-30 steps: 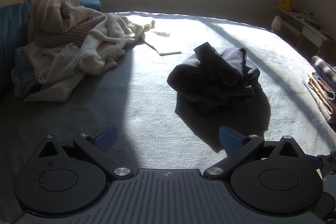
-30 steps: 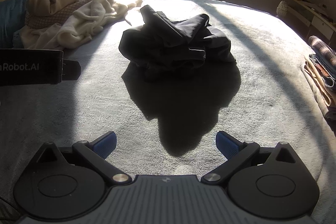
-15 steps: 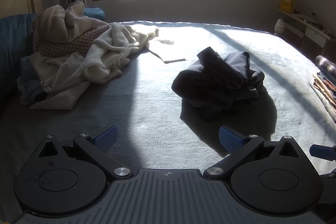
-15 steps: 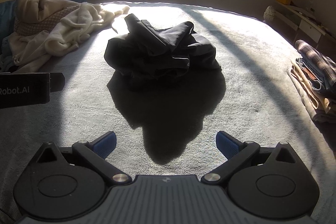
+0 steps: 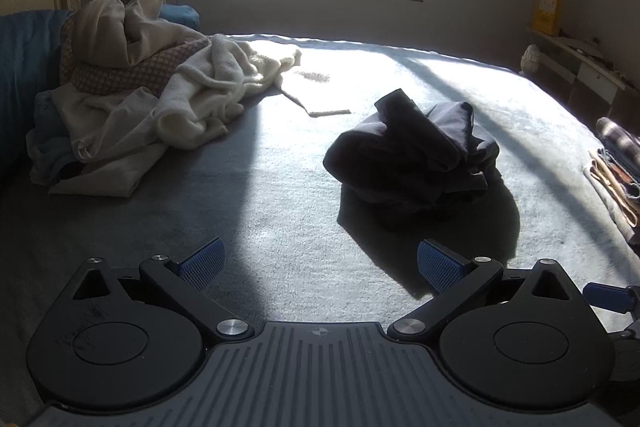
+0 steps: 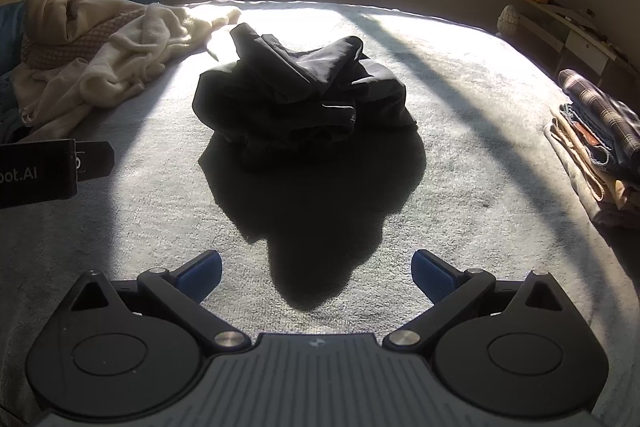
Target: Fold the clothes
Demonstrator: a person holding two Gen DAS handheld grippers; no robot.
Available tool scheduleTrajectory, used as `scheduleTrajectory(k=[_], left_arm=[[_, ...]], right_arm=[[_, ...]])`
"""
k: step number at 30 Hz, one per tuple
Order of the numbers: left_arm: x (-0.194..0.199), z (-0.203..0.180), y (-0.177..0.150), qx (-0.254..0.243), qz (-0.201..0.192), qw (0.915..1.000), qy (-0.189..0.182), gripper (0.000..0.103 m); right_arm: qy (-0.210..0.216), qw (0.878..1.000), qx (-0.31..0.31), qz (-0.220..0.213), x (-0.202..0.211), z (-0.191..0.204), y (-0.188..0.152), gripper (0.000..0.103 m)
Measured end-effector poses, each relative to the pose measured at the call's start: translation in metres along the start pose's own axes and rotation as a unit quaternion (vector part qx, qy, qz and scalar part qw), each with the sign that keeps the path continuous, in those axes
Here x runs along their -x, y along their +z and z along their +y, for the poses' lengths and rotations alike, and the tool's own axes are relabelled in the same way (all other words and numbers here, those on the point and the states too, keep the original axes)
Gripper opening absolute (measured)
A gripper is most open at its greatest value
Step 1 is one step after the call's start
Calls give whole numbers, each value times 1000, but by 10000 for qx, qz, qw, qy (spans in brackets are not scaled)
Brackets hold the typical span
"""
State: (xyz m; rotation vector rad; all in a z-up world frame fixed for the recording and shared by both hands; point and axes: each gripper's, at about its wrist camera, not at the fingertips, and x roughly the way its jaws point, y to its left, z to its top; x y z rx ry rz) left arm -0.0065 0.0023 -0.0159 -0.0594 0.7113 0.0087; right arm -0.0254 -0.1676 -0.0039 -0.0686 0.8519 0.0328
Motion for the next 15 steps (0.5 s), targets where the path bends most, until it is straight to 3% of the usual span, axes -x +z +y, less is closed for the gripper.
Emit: scheduleTrajectory(k=[15], left_arm=[[-1,-3,-3,-115,67,9999,69,103]], right_arm=[[-6,9999,-57,83,-1,-1,-1,103]])
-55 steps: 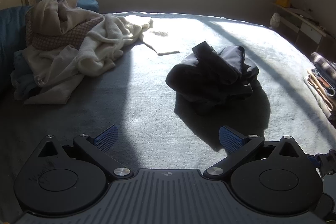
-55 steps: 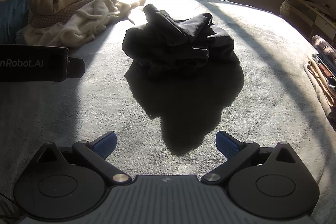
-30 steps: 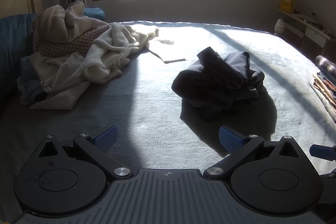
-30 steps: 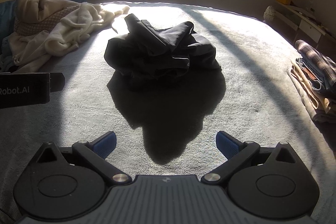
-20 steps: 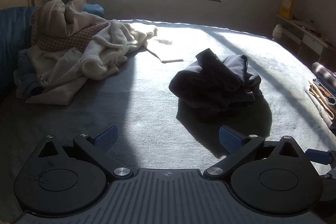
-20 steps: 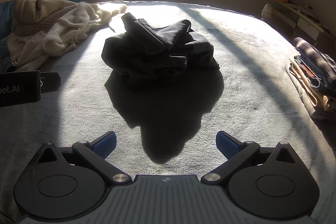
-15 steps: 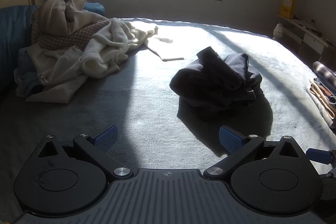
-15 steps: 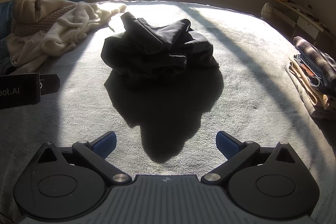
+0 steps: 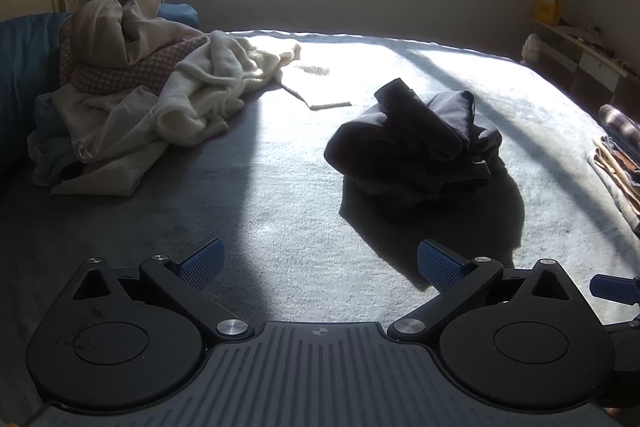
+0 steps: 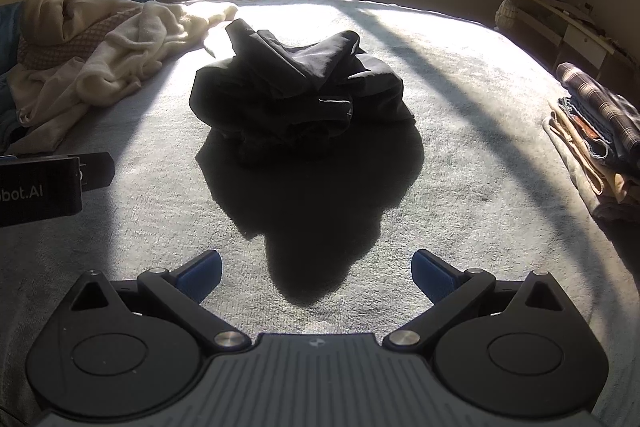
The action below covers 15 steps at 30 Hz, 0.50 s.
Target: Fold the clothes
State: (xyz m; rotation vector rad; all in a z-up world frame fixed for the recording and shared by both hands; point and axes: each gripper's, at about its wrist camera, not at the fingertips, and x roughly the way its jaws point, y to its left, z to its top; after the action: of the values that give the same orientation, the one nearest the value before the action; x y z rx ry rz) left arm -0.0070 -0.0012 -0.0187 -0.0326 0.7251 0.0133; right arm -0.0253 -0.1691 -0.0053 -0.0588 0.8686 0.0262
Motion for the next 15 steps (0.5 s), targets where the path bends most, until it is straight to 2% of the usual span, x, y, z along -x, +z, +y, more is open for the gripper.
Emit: scheduleTrajectory(k=[15], left_arm=[[-1,-1,-1,-64,45,10000,47,103]], right_arm=[[1,10000,-33,53,1,-1,-1,103]])
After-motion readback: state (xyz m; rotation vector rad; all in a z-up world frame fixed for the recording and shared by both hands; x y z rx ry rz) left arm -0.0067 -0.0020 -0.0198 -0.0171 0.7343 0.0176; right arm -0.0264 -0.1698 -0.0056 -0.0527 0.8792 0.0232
